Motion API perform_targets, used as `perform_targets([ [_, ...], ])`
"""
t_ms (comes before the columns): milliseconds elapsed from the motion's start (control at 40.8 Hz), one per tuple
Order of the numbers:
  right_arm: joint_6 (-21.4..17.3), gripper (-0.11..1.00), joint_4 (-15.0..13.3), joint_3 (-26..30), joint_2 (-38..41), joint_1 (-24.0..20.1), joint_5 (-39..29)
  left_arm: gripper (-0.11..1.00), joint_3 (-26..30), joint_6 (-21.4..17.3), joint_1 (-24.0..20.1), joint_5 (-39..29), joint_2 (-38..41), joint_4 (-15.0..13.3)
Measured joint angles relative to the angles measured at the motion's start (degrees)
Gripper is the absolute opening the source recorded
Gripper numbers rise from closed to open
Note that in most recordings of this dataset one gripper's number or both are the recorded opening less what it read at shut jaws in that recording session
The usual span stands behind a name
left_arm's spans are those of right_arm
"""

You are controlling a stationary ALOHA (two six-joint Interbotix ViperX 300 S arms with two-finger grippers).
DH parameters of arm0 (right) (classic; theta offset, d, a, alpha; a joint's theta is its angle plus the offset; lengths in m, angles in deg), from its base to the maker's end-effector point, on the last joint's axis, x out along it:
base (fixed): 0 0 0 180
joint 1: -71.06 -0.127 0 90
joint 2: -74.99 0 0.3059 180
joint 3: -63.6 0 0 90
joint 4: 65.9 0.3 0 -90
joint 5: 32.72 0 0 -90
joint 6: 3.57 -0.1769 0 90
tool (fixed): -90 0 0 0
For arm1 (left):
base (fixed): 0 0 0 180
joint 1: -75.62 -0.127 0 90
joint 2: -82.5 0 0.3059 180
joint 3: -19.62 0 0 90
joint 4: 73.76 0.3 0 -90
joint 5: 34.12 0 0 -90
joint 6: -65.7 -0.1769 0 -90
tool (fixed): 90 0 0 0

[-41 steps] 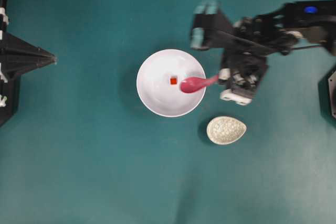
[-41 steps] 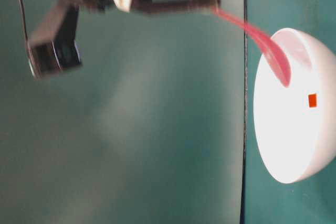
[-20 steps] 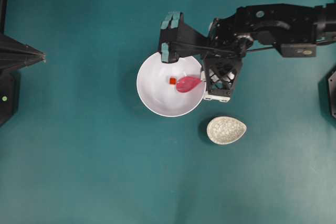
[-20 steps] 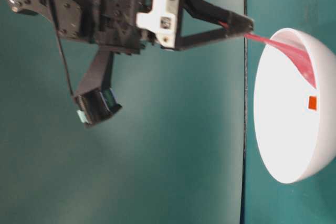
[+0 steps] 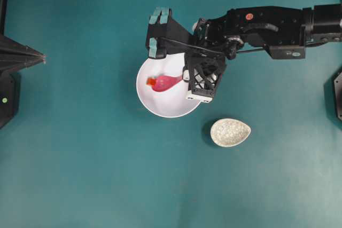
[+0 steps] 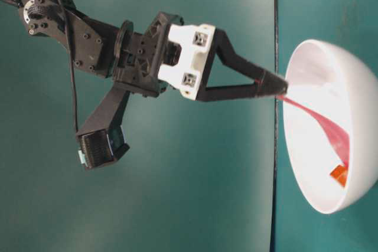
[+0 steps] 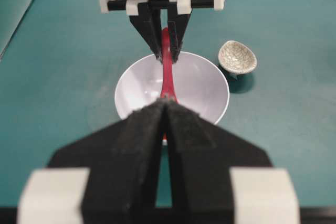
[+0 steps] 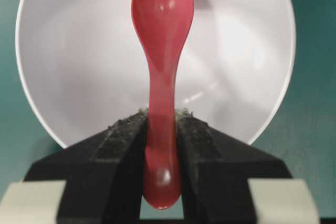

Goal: Grip the spoon and scoop the red block from the bowl with right arm.
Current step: 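Lower the spoon into the bowl and push it under the red cube, then raise the spoon with the red cube up out of the bowl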

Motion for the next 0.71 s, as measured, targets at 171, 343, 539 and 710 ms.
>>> perform_targets([
  [171, -0.4, 0.21, 0.4, 0.0, 0.1, -0.1, 1.8, 0.0, 0.0, 0.0, 0.0, 0.0, 0.1, 0.0],
  [343, -0.6, 0.21, 0.5, -1.6, -0.6, -0.7, 4.5, 0.0, 0.0, 0.0, 0.0, -0.1, 0.2, 0.0],
  [539, -2.3, 0.21, 1.2, -6.2, -3.9, -1.4, 8.1, 0.0, 0.0, 0.0, 0.0, -0.1, 0.2, 0.0],
  [710, -4.9, 0.21, 1.2, -12.5, -8.0, -2.6, 14.6, 0.0, 0.0, 0.0, 0.0, -0.1, 0.3, 0.0],
])
